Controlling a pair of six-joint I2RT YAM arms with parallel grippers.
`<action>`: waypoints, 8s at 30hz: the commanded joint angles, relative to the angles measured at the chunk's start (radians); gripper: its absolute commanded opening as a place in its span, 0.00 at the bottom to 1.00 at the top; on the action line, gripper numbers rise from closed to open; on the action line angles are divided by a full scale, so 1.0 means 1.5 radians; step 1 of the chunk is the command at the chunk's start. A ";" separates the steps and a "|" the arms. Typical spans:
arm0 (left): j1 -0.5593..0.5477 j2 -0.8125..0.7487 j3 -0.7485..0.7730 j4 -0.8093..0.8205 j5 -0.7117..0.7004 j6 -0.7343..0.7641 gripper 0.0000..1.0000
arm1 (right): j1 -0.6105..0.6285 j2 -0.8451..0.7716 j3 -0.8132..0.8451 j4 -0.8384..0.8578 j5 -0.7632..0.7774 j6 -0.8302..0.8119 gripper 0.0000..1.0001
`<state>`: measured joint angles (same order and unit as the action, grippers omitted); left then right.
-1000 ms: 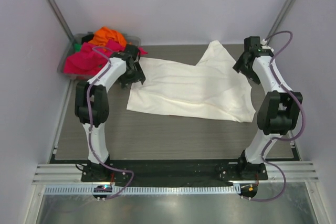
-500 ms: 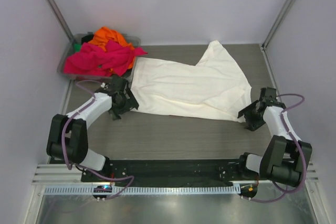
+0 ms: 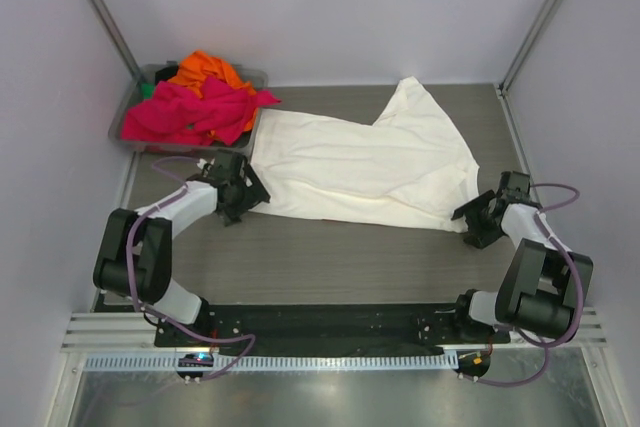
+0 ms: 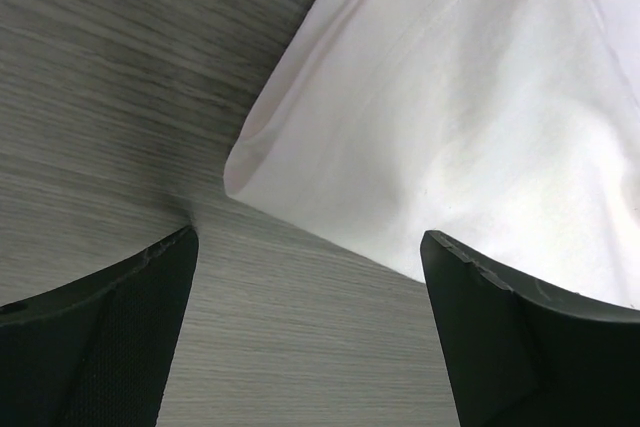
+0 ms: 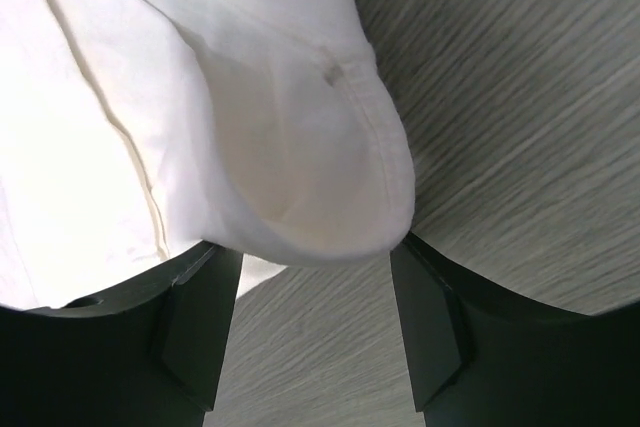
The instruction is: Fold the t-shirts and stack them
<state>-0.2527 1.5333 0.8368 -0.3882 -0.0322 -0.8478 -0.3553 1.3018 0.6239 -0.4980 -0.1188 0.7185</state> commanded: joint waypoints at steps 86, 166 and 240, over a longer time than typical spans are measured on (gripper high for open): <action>0.011 -0.421 0.103 -0.398 -0.152 0.165 0.89 | 0.362 0.564 0.805 -0.034 0.036 -0.194 0.77; 0.012 -0.519 0.070 -0.360 -0.175 0.149 0.84 | 0.292 0.712 0.922 0.099 0.062 -0.159 0.60; -0.050 0.688 1.078 -0.331 -0.191 0.081 0.69 | 0.288 0.267 0.442 0.019 0.130 -0.065 0.01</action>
<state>-0.3424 2.5484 2.4161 -0.9276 -0.2867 -0.6750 0.0753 1.7683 1.3148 -0.4992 0.1074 0.6361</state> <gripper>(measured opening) 0.696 0.042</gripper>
